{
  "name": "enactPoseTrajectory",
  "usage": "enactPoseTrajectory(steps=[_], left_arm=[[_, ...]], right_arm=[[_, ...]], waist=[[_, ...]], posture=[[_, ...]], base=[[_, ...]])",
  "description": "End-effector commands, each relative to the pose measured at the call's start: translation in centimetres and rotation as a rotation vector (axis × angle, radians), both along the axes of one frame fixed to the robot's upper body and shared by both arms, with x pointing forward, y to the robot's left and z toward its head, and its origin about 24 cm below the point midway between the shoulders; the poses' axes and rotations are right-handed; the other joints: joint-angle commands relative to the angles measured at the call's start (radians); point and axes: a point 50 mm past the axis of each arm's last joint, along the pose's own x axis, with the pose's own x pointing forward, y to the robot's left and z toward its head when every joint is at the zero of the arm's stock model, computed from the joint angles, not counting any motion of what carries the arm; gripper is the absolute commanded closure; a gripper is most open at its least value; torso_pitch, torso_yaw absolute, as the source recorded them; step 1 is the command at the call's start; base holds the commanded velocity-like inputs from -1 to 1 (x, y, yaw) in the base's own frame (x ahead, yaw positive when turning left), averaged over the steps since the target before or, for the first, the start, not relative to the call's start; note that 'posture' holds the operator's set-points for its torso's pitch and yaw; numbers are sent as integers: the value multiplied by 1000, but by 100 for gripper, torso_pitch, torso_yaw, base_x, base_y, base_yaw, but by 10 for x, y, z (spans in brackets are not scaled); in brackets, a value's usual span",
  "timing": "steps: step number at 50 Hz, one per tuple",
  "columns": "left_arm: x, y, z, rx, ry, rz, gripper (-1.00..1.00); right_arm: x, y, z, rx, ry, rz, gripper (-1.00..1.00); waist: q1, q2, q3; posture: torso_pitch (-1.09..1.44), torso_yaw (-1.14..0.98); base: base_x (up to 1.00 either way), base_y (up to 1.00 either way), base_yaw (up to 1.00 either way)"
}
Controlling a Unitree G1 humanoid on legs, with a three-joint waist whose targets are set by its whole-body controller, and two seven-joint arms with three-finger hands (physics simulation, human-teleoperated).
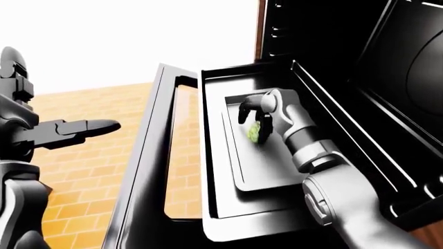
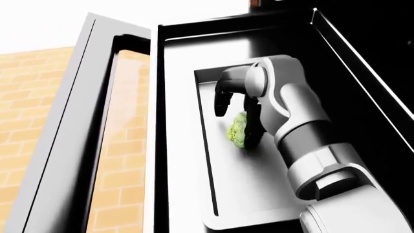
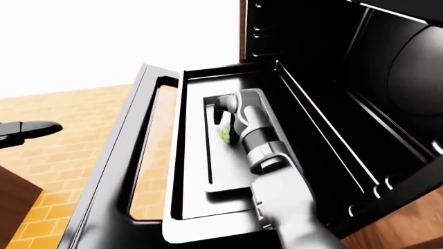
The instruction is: Pick the broccoli from the oven and place it on the plate on the counter.
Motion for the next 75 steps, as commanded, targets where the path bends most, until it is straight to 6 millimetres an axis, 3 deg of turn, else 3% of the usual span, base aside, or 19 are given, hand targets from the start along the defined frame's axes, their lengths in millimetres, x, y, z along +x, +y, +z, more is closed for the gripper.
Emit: enactPoseTrajectory(steps=[1, 6, 11, 12, 13, 35, 41, 45, 47, 48, 54, 59, 61, 63, 65, 68, 70, 72, 75], left_arm=[[-6, -1, 11, 31, -68, 8, -100], [-8, 0, 11, 29, -69, 12, -100], [-9, 1, 12, 29, -73, 13, -100], [-9, 1, 13, 29, -73, 13, -100], [-9, 1, 13, 29, -73, 13, -100], [-10, 1, 11, 30, -69, 20, -100], [-9, 2, 9, 32, -65, 18, -100], [-8, 0, 10, 32, -64, 17, -100], [-8, -1, 10, 38, -63, 14, -100], [-8, -1, 10, 35, -63, 13, -100], [-9, 0, 13, 35, -67, 15, -100], [-9, 0, 15, 36, -70, 15, -100], [-10, 0, 16, 37, -72, 15, -100], [-11, 1, 16, 37, -73, 16, -100], [-11, 1, 15, 37, -70, 17, -100], [-11, 2, 14, 36, -71, 18, -100], [-11, 2, 13, 36, -70, 19, -100], [-11, 2, 12, 37, -67, 19, -100], [-11, 2, 12, 37, -66, 20, -100]], right_arm=[[0, 1, 6, -5, 7, 0, -2], [0, 1, 8, -12, -7, 2, 16], [-1, 3, 9, -15, -15, 7, 51], [-1, 3, 12, -19, -25, 12, 91], [0, 3, 14, -17, -35, 11, 100], [5, 6, 57, 116, -273, -37, 100], [5, 4, 87, 324, -375, -86, 100], [2, 10, 98, 552, -358, -115, 100], [-4, 21, 104, 782, -274, -126, 100], [-6, 21, 105, 771, -271, -116, 100], [-15, 27, 124, 1104, -242, -154, 100], [-17, 26, 124, 1101, -305, -130, 100], [-18, 28, 115, 1004, -307, -123, 100], [-20, 31, 120, 1035, -303, -118, 100], [-21, 33, 120, 1009, -314, -105, 100], [-20, 32, 121, 1000, -328, -104, 100], [-22, 34, 122, 1015, -326, -95, 100], [-21, 34, 119, 1010, -322, -92, 100], [-22, 34, 119, 1008, -332, -82, 100]], waist=[[-1, 5, -18], [-2, 5, -17], [-3, 5, -15], [-3, 5, -15], [-3, 5, -15], [-2, 2, -1], [2, 0, 0], [3, -1, 1], [3, -2, 0], [3, -2, -1], [3, -2, 0], [6, -2, 2], [5, -3, 2], [1, -4, -19], [-8, -16, -57], [-4, -61, -18], [-13, -82, -30], [-3, -75, -23], [14, -41, -7]], posture=[[0, 0], [0, 0], [0, 0], [0, 0], [0, 0], [0, 0], [0, 0], [0, 0], [0, 0], [0, 0], [0, 0], [0, 0], [0, 0], [0, 0], [0, 0], [0, 0], [0, 0], [0, 0], [0, 0]], base=[[0, 0, 0], [0, 0, 0], [0, 0, 0], [0, 0, 0], [0, 0, 0], [0, 0, 0], [0, 0, 0], [0, 0, 0], [0, 0, 0], [0, 0, 0], [0, 0, 0], [0, 0, 0], [0, 0, 0], [-24, 0, 0], [-92, 11, 0], [-100, 13, 0], [-100, 13, 0], [-100, 12, 0], [-100, 8, 0]])
